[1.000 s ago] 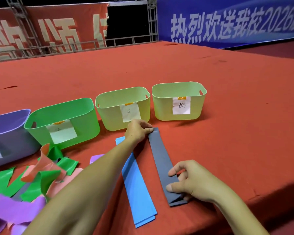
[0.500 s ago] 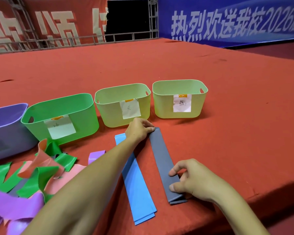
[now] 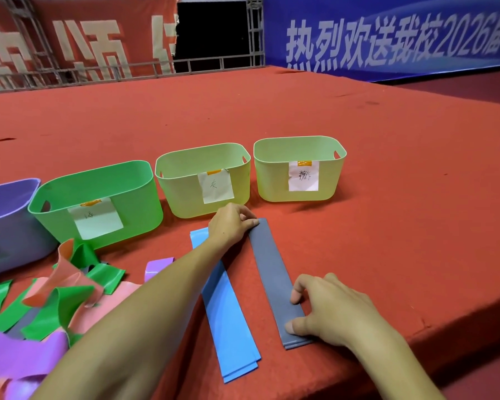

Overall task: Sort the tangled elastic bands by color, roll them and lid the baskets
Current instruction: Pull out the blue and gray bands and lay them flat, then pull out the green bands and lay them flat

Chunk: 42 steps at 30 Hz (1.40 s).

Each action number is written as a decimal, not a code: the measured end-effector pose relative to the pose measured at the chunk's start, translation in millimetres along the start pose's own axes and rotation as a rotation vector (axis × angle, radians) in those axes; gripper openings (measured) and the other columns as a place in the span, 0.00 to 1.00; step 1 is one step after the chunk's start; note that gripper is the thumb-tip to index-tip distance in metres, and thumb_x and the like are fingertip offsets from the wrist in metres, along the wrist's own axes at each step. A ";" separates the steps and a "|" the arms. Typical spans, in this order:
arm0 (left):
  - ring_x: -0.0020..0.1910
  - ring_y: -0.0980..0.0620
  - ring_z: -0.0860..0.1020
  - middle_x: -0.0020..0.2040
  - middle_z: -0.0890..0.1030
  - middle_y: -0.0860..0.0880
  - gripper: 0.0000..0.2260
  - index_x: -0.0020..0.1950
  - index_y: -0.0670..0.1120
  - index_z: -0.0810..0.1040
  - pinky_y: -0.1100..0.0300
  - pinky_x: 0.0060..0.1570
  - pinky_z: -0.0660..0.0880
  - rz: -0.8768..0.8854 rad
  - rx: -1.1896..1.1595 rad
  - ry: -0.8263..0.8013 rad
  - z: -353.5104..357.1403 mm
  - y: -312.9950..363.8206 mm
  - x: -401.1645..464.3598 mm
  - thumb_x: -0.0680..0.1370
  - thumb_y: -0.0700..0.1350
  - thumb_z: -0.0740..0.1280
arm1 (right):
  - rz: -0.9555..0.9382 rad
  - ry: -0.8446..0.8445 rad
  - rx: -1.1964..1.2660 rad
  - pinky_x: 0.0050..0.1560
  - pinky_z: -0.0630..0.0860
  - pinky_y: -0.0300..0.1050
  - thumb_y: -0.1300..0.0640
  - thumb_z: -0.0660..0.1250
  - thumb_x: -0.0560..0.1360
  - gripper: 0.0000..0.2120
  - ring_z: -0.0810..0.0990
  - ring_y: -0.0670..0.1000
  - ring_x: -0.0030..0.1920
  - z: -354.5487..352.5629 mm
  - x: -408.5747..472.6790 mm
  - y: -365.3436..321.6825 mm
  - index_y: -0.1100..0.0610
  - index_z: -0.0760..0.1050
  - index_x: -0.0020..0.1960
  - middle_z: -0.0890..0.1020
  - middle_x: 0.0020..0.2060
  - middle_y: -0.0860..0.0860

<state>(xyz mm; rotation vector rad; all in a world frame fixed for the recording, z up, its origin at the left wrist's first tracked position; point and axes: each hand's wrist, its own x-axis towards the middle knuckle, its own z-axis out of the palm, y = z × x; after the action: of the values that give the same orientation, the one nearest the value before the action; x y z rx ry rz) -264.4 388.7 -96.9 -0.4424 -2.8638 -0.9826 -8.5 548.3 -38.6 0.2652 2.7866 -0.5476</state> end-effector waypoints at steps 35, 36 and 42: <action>0.42 0.55 0.84 0.42 0.86 0.58 0.05 0.55 0.53 0.83 0.60 0.43 0.77 0.082 -0.134 0.376 -201.7 -118.1 -251.8 0.81 0.51 0.70 | -0.765 0.363 0.539 0.47 0.80 0.46 0.48 0.71 0.80 0.04 0.83 0.43 0.45 77.8 36.1 -195.8 0.46 0.78 0.49 0.84 0.43 0.41; 0.42 0.56 0.84 0.42 0.86 0.58 0.05 0.55 0.53 0.83 0.60 0.44 0.77 0.067 -0.123 0.391 -208.5 -128.0 -259.0 0.81 0.51 0.70 | -0.772 0.347 0.536 0.47 0.80 0.45 0.48 0.71 0.80 0.04 0.83 0.43 0.46 81.6 33.5 -204.1 0.46 0.78 0.49 0.84 0.43 0.41; 0.42 0.59 0.83 0.42 0.86 0.58 0.05 0.52 0.53 0.84 0.59 0.44 0.78 -0.139 -0.015 0.504 -250.8 -188.7 -274.8 0.78 0.52 0.72 | -0.831 0.247 0.554 0.45 0.77 0.38 0.50 0.71 0.81 0.03 0.83 0.42 0.45 101.6 23.0 -243.0 0.47 0.79 0.49 0.84 0.42 0.41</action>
<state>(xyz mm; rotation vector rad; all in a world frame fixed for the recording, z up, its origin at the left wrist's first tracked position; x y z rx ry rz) -61.9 26.2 -56.1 0.0120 -2.4537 -0.9683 -61.9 289.8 -53.0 -0.8111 2.8149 -1.5599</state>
